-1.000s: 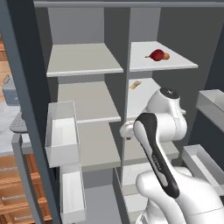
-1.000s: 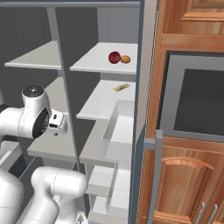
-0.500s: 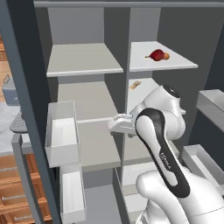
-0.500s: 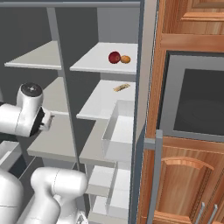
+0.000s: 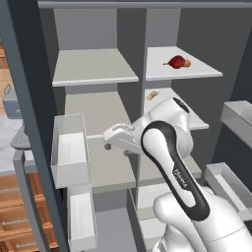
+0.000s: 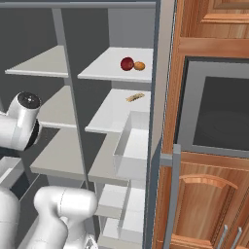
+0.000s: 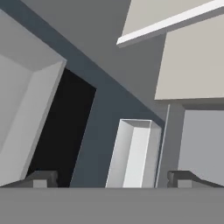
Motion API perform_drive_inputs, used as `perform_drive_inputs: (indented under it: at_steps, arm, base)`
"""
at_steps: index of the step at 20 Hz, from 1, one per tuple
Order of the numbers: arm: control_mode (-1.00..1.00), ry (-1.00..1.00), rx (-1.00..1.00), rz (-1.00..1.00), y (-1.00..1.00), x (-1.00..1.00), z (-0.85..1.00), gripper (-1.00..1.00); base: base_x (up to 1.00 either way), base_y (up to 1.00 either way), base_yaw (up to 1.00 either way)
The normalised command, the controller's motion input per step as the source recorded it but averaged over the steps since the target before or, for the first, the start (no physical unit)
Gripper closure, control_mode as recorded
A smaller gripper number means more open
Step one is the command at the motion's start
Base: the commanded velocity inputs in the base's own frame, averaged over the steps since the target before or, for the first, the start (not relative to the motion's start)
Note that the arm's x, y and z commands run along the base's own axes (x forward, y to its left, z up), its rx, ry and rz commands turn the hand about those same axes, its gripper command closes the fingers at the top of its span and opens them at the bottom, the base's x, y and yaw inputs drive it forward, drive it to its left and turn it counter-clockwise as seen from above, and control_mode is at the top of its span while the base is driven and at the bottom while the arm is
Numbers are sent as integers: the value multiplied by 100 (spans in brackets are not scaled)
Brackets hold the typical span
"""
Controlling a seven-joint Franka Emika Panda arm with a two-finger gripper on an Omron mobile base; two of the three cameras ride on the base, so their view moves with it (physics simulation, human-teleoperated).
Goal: Take the pear and tangerine from the fridge shelf and place them in the freezer drawer to begin freezing them.
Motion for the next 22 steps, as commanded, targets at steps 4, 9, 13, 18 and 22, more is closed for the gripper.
perform_drive_inputs:
  at_steps: [4,9,13,18,22]
  arm:
    - [-100,1,4,5,78,-3,0,-100]
    - [-100,2,0,1,85,0,0,-100]
    - [-100,-1,0,0,45,-4,3,-100]
    - [-100,-18,-8,-5,-65,-20,40,-100]
    - [-100,-10,-9,-10,-84,-13,25,-100]
  base:
    - [0,0,0]
    - [0,0,0]
    - [0,0,0]
    - [0,0,0]
    - [0,0,0]
